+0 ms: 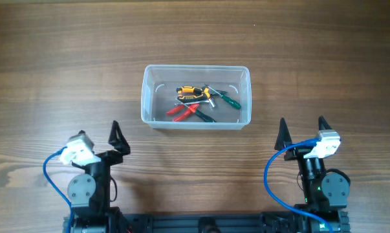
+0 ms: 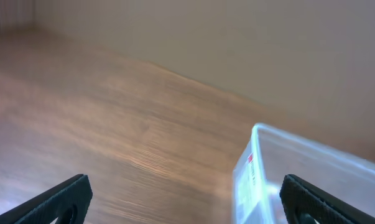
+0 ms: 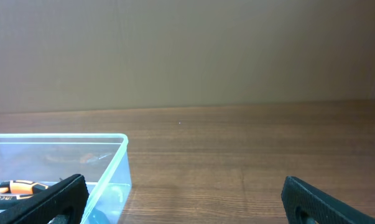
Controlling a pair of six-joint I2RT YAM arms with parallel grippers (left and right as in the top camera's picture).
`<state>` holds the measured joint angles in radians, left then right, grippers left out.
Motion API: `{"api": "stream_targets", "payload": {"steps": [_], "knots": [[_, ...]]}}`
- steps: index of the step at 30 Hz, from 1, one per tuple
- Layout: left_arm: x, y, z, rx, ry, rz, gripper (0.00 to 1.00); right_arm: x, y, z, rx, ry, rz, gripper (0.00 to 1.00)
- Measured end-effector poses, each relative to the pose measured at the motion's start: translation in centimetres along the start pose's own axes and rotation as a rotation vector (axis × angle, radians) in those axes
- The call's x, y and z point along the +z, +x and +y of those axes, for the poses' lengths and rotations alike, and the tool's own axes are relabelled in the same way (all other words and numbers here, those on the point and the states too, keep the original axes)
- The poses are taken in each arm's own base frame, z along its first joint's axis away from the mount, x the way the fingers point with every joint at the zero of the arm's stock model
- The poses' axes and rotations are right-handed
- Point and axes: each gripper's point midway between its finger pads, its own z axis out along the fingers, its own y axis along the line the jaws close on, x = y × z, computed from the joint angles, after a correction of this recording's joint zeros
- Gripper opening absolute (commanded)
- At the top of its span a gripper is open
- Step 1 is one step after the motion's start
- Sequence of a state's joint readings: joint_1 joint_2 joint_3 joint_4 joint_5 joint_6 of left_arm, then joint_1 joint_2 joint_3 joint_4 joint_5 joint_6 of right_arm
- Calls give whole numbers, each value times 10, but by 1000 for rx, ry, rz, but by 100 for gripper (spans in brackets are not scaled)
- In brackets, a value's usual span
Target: Pack container
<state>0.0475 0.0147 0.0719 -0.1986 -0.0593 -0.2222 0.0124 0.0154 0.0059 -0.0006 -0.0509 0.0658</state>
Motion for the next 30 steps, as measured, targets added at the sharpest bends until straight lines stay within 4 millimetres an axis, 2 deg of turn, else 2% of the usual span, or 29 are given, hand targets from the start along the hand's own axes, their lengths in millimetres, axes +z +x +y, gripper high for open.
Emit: {"api": "stream_targets", "payload": {"steps": [5,8,30], "knots": [[0,3,-9,209,57,13,100,0,0,0,0,0,0,100],[0,4,-11,257,70,14,100,0,0,0,0,0,0,100],[-1,4,-12,300,76,14,100,0,0,0,0,0,0,100]]}}
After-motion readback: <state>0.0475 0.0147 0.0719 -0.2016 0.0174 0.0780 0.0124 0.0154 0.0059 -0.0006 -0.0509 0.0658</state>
